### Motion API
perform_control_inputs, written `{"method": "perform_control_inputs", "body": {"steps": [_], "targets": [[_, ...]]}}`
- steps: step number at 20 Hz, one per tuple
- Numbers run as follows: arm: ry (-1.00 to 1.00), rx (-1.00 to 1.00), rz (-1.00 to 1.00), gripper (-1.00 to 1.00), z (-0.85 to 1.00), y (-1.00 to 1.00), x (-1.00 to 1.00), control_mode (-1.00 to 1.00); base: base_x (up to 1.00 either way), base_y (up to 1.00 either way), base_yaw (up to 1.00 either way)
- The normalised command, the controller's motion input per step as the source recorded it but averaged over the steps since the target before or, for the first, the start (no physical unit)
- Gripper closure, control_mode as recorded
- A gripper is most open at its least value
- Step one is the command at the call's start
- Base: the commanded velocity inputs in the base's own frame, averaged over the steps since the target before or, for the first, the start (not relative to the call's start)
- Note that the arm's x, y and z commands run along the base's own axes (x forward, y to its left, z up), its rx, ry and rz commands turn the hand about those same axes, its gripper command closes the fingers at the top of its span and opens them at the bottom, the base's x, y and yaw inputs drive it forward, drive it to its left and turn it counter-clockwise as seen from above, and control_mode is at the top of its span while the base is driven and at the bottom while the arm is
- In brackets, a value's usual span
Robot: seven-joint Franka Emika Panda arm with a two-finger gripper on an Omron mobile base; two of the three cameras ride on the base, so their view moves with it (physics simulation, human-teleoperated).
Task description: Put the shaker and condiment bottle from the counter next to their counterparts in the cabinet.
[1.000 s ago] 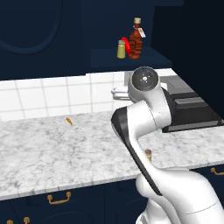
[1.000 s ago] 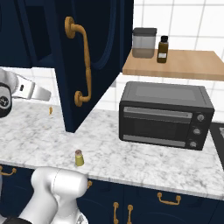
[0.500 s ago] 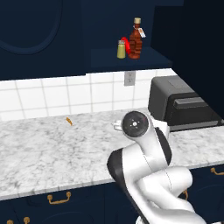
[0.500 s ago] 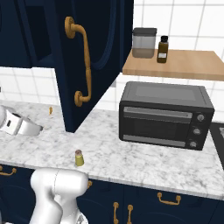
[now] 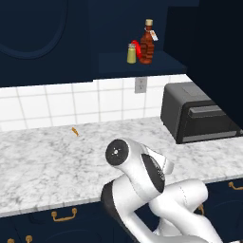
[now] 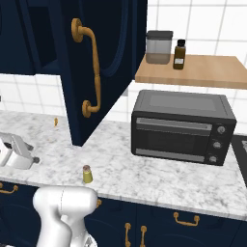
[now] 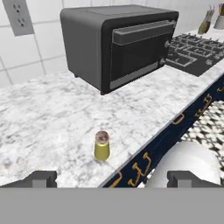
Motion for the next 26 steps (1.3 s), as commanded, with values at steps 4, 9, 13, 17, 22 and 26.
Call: {"method": "perform_control_inputs", "body": {"steps": [4, 9, 13, 17, 22, 26], "targets": [[-0.15, 0.00, -0.11, -1.00, -0.80, -0.05, 0.00, -1.00, 0.00, 0.00, 0.00], [-0.08, 0.00, 0.00, -1.00, -0.69, -0.26, 0.01, -1.00, 0.00, 0.00, 0.00], [-0.09, 0.00, 0.00, -1.00, -0.60, -0.31, 0.04, -1.00, 0.00, 0.00, 0.00], [-0.02, 0.00, 0.00, -1.00, -0.48, -0.12, -0.02, -1.00, 0.00, 0.00, 0.00], [0.00, 0.01, -0.01, -1.00, -0.06, -0.22, 0.07, -1.00, 0.00, 0.00, 0.00], [0.00, 0.01, 0.00, -1.00, 0.00, -0.27, 0.00, -1.00, 0.00, 0.00, 0.00]]}}
